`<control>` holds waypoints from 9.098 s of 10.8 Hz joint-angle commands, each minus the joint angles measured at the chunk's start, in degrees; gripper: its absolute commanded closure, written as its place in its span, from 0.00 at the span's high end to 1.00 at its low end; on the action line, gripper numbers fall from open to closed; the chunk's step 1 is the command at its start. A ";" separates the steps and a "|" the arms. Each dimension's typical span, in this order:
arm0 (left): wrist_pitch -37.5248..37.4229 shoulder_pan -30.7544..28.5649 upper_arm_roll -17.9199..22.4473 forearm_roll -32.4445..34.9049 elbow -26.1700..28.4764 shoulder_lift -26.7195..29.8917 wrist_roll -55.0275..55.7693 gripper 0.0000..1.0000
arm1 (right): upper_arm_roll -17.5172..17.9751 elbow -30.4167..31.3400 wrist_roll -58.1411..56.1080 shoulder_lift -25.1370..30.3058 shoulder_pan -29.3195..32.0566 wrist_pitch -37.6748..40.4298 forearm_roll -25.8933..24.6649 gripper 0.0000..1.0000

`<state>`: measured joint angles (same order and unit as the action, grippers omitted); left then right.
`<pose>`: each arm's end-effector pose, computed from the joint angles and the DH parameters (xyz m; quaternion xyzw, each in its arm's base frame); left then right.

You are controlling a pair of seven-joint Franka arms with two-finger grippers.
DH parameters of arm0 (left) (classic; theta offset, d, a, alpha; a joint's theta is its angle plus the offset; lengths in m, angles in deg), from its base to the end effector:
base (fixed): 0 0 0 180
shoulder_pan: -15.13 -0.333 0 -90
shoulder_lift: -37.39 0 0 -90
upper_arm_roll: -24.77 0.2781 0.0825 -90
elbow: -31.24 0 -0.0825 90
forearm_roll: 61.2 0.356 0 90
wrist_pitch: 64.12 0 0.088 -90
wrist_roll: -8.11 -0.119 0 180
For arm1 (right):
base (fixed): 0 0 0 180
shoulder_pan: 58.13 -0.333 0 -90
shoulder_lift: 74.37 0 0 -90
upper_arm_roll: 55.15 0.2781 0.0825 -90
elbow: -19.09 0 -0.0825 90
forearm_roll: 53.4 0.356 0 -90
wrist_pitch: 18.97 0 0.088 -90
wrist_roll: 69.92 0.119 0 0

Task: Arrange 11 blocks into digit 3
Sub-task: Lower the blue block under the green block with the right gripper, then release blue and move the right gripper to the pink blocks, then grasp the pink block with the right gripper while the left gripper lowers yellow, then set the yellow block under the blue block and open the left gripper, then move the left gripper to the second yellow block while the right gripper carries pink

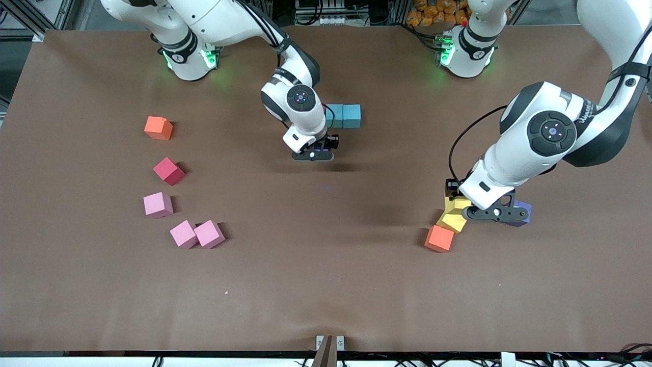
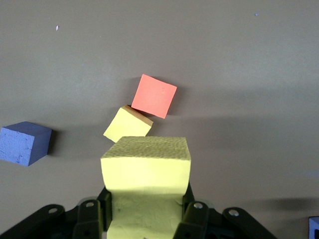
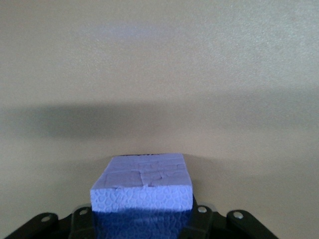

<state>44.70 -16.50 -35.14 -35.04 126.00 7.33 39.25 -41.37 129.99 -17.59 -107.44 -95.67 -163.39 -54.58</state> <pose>0.5788 -0.1898 0.3888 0.9997 -0.0218 -0.0046 0.0077 0.3687 0.4587 0.1725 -0.9980 0.0201 0.0387 0.0459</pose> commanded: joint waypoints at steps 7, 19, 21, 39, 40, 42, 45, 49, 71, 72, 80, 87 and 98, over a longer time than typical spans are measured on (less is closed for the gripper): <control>0.34 0.25 -0.21 -0.68 -0.28 0.26 -1.34 0.53 | -0.33 0.46 0.06 -0.24 0.01 0.19 -2.43 0.28; 1.92 3.41 -0.21 -0.68 0.16 -0.44 -0.99 0.54 | -0.33 1.25 0.33 -0.24 -0.52 0.36 -5.86 0.34; 1.92 3.41 -0.21 -0.68 0.16 -0.44 -1.17 0.54 | -0.33 1.16 0.50 -0.24 -0.52 0.36 -5.86 0.99; 1.66 23.08 2.87 13.72 2.71 -7.55 -10.04 0.54 | -0.33 -4.72 -48.09 7.77 31.64 7.92 -5.59 1.00; 1.66 25.19 2.87 15.56 2.71 -8.52 -10.74 0.54 | -0.24 -5.42 -49.06 6.45 33.48 7.92 -5.25 1.00; 3.58 27.49 2.96 18.03 2.97 -10.80 -14.15 0.54 | -0.24 -7.27 -56.04 4.16 33.85 7.84 -5.16 1.00; 10.51 30.12 3.83 20.93 7.79 -11.51 -16.55 0.54 | -0.33 -7.80 -58.37 3.20 35.16 7.57 -4.89 1.00; 16.51 30.92 3.92 22.88 15.01 -11.43 -19.69 0.54 | -0.77 -12.01 -63.66 -1.98 35.95 7.31 -5.15 1.00; 20.73 42.78 10.68 29.91 14.40 -15.12 -27.09 0.52 | -5.86 -17.64 -67.79 -8.24 29.98 7.04 -6.30 0.35; 21.51 43.49 11.30 29.91 14.32 -15.12 -27.01 0.57 | -5.78 -18.17 -67.79 -7.11 29.37 7.74 -5.51 0.36; 17.94 41.47 7.19 25.44 15.02 -10.91 -25.42 1.00 | -5.16 -15.98 -49.09 -0.77 20.76 10.91 1.09 0.37; 8.09 20.86 -8.27 18.32 15.02 -8.88 -27.00 1.00 | -5.16 -15.80 -26.17 -0.86 13.11 11.17 0.82 0.37; -1.51 9.47 4.08 8.64 -5.17 -10.98 -19.45 1.00 | -3.93 -10.19 -6.19 -1.65 3.18 6.72 0.03 0.36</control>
<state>43.88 -9.66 -34.15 -25.18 124.83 -2.87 18.21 -45.52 116.96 -25.70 -109.68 -92.03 -153.60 -54.36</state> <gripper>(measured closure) 0.000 0.419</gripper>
